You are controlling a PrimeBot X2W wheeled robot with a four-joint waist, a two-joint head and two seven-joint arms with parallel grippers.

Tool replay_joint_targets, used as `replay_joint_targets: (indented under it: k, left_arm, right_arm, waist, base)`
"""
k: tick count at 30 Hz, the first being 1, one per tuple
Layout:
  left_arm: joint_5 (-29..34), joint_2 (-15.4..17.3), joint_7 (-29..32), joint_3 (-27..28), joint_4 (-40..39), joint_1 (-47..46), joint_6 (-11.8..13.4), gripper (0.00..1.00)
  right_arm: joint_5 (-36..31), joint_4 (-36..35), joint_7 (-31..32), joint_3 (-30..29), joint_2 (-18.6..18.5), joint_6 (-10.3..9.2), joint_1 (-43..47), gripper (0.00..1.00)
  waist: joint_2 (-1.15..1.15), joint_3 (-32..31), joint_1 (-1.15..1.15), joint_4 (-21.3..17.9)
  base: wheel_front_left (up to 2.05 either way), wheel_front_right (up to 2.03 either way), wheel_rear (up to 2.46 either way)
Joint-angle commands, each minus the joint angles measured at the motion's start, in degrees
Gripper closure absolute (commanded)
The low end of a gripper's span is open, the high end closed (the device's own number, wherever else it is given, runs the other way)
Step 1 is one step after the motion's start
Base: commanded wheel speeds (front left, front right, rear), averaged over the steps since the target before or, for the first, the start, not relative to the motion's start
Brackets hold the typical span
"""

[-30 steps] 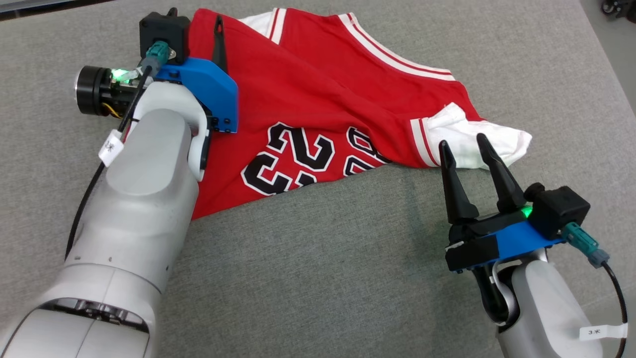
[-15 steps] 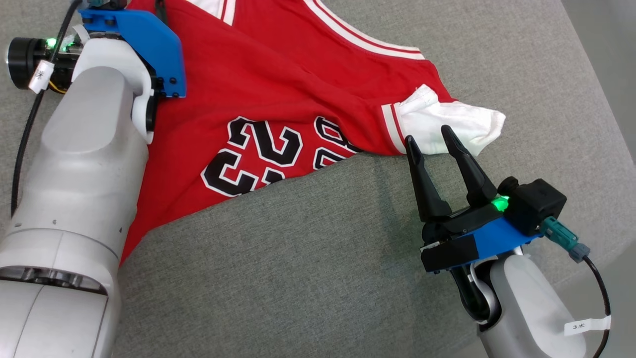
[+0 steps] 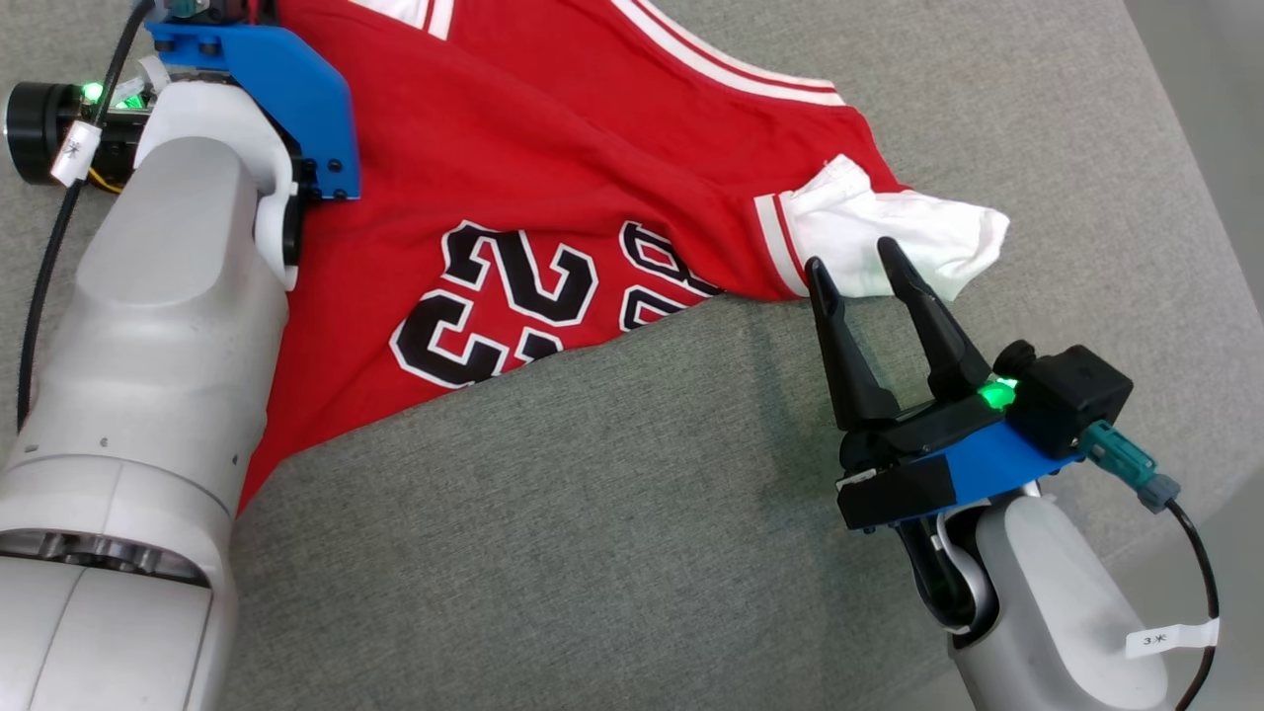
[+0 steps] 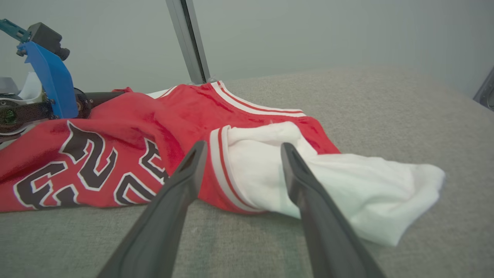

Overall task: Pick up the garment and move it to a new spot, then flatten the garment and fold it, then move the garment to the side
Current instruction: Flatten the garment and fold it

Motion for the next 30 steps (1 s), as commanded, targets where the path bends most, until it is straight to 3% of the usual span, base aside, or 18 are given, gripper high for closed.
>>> replay_joint_targets:
  k: [1,12,20,23,28,30]
  left_arm:
    - [0.3,-0.1,-1.4,-0.5,0.2,0.4,-0.1,1.0]
    - [0.3,-3.1,-12.3,-2.2,-2.7,-1.2,-1.3,1.0]
    - [-2.0,-4.7,-14.5,-2.9,-12.0,7.9,-3.4,0.99]
    - [-3.9,-4.8,-14.5,-5.4,-15.1,14.4,-4.8,0.79]
    - [-8.3,-4.8,-14.5,-10.3,-18.1,22.0,-5.0,1.0]
    - [-10.4,-4.8,-14.5,-11.3,-19.2,24.8,-4.4,0.98]
  right_arm:
    - [-0.1,-0.1,0.0,-0.6,-0.1,0.01,-0.7,0.0]
    - [-2.5,1.1,0.0,-3.6,-0.1,0.01,-0.1,0.0]
    - [-5.0,2.6,0.0,-7.2,-0.1,0.01,2.4,0.0]
    - [-5.4,3.6,0.0,-8.1,-0.2,0.01,4.0,0.0]
    - [-5.4,5.1,0.0,-7.5,-0.1,0.01,5.8,0.0]
    - [-5.0,5.5,0.0,-7.1,-0.1,0.01,6.3,0.0]
  waist:
    - [-0.01,0.0,0.0,0.6]
    - [-0.01,-3.8,0.0,6.4]
    - [-0.01,-11.3,0.0,14.4]
    - [-0.01,-14.3,0.0,16.6]
    - [-0.01,-18.0,0.0,17.7]
    - [-0.01,-19.0,0.0,17.5]
  base:
    - [0.0,0.0,0.0]
    - [0.0,0.0,0.0]
    - [0.0,0.0,0.0]
    - [0.0,0.0,0.0]
    - [0.0,0.0,0.0]
    - [0.0,0.0,0.0]
